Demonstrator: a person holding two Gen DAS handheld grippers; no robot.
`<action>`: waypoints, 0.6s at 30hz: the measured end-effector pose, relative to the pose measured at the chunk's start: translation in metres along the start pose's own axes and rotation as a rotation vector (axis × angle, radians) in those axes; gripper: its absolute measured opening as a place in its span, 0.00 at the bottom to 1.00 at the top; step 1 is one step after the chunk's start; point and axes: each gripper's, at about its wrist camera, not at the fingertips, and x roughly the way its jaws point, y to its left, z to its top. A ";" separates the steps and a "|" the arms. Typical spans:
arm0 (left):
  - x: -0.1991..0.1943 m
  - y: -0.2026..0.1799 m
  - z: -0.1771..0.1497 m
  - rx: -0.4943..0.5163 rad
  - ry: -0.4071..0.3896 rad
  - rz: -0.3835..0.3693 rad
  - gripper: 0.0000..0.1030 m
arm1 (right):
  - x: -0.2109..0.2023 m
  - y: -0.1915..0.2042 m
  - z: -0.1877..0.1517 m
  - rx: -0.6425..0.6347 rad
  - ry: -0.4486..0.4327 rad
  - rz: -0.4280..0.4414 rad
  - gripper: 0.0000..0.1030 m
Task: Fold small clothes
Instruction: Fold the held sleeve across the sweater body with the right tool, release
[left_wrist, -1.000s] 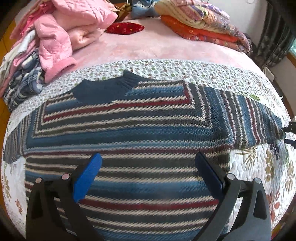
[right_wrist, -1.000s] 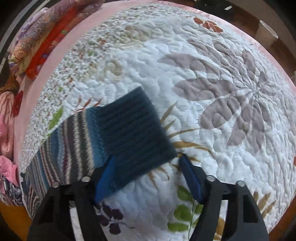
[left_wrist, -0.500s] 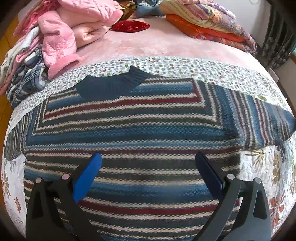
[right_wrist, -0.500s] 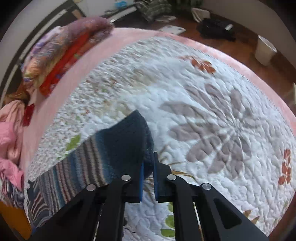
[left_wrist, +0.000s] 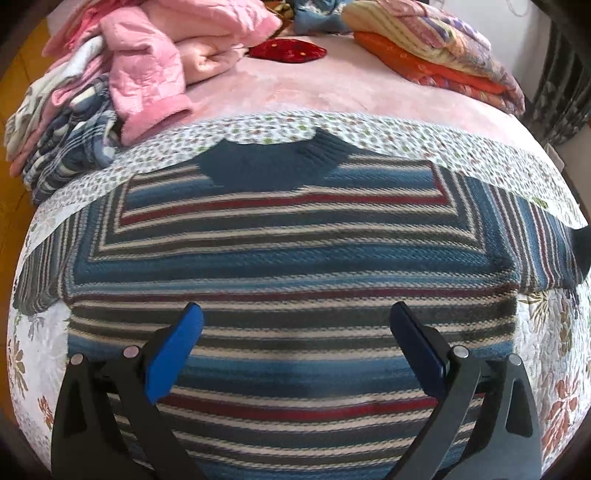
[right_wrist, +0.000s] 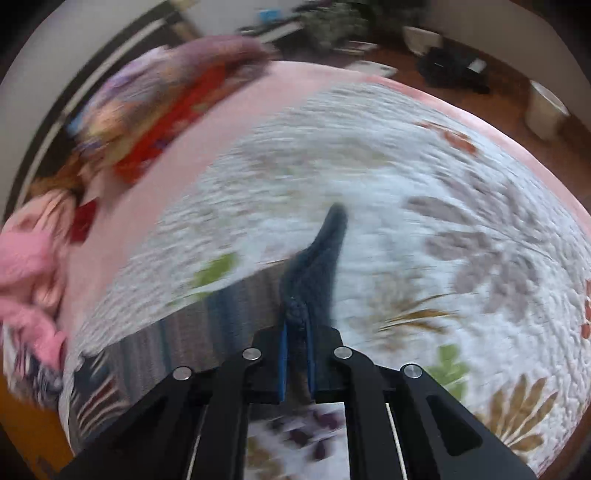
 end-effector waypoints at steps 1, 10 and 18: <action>0.000 0.004 -0.001 -0.004 0.001 0.000 0.97 | -0.004 0.017 -0.006 -0.033 0.004 0.016 0.08; 0.001 0.056 -0.007 -0.081 0.010 -0.012 0.97 | 0.002 0.201 -0.081 -0.327 0.107 0.152 0.08; 0.011 0.073 -0.001 -0.129 0.021 -0.026 0.97 | 0.043 0.304 -0.166 -0.482 0.223 0.172 0.08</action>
